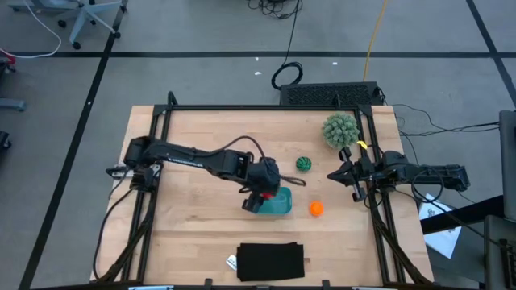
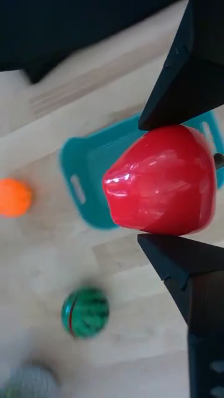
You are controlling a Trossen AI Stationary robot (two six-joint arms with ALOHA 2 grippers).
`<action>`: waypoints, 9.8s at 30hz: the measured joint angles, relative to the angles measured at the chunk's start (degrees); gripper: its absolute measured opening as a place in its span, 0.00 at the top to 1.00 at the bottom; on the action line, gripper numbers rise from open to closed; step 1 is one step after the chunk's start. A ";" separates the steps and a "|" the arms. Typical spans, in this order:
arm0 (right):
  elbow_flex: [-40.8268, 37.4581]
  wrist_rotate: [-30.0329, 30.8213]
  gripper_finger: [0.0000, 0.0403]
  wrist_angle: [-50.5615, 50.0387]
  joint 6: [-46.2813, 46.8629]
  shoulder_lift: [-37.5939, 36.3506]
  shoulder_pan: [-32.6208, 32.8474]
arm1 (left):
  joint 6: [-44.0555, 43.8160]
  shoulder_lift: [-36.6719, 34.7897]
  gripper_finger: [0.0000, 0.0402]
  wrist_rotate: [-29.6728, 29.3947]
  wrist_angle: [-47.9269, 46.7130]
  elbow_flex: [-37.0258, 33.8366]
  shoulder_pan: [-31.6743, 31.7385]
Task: Pick and placing Produce into tupperware
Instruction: Put the red apple into the blue bin, then adjust the blue bin on the table, then put the green watermelon into the blue bin
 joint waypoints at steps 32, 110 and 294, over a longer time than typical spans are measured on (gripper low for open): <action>0.00 0.00 1.00 -0.08 0.00 0.61 0.00 | 39.56 4.26 0.32 10.17 -0.86 0.00 0.55; 0.00 0.00 1.00 -0.10 0.00 1.41 0.00 | 32.54 14.05 0.32 10.95 -0.77 0.01 1.94; 0.00 0.00 1.00 0.38 0.24 2.70 0.00 | -0.82 -46.34 1.00 -9.61 39.57 -39.71 -2.32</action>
